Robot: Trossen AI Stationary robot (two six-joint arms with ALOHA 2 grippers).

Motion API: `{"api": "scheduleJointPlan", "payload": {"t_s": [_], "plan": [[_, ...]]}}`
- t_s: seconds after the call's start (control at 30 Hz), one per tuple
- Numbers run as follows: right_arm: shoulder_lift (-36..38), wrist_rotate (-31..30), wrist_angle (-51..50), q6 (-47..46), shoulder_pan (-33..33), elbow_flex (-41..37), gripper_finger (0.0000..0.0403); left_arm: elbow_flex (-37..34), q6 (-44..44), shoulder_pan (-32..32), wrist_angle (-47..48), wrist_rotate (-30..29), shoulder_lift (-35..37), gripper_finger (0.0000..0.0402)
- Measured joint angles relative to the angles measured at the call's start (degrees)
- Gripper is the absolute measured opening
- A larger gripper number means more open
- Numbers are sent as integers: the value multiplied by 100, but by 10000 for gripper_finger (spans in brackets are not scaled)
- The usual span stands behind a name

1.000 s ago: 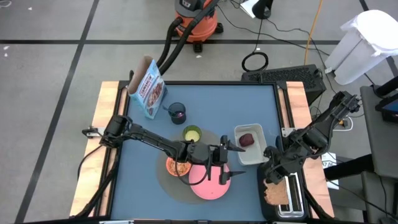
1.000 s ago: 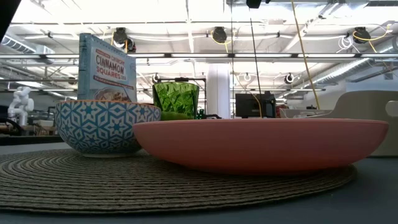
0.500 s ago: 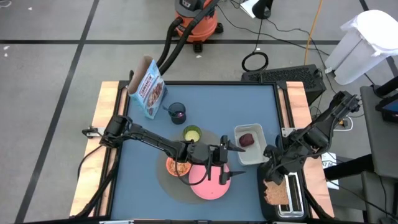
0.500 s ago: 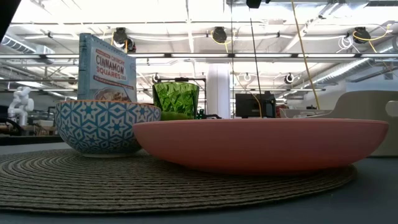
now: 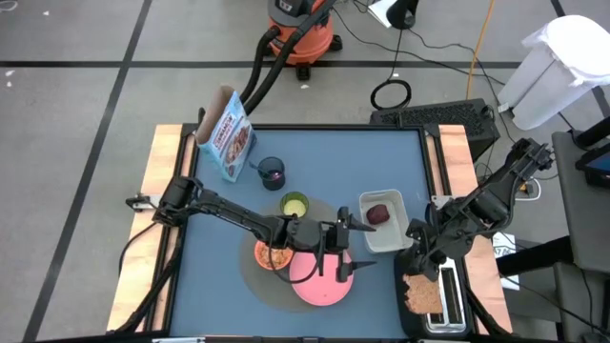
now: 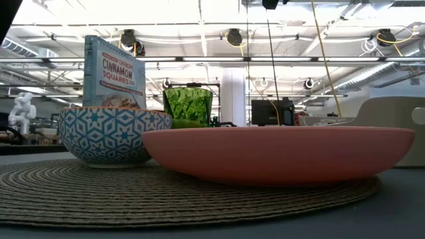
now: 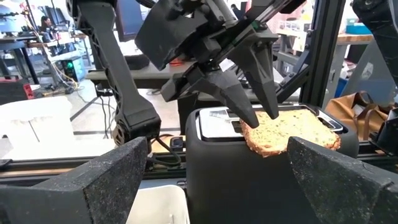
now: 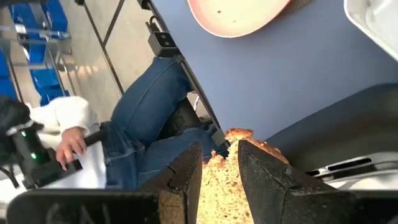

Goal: Arrange a breakfast setting
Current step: Put the toasted bread on the pink plate

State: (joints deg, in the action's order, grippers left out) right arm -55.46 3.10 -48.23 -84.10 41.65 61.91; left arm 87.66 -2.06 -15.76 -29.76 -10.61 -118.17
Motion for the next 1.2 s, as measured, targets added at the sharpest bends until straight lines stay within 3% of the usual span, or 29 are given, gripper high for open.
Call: {"api": "scheduleJointPlan", "payload": {"t_s": [0.2, 0.73, 0.93, 1.2], "plan": [[0, 10, 0, 203, 0, 0, 116, 0, 185, -1, 0, -2, 0, 392], [0, 177, -2, 130, 0, 2, 231, 0, 238, -1, 1, -4, 0, 392], [98, 1048, 5, 37, 13, 2, 234, 0, 238, -1, 2, -7, 0, 392], [655, 384, -5, -249, 210, 7, 234, 0, 259, -1, 2, -7, 0, 392]]}}
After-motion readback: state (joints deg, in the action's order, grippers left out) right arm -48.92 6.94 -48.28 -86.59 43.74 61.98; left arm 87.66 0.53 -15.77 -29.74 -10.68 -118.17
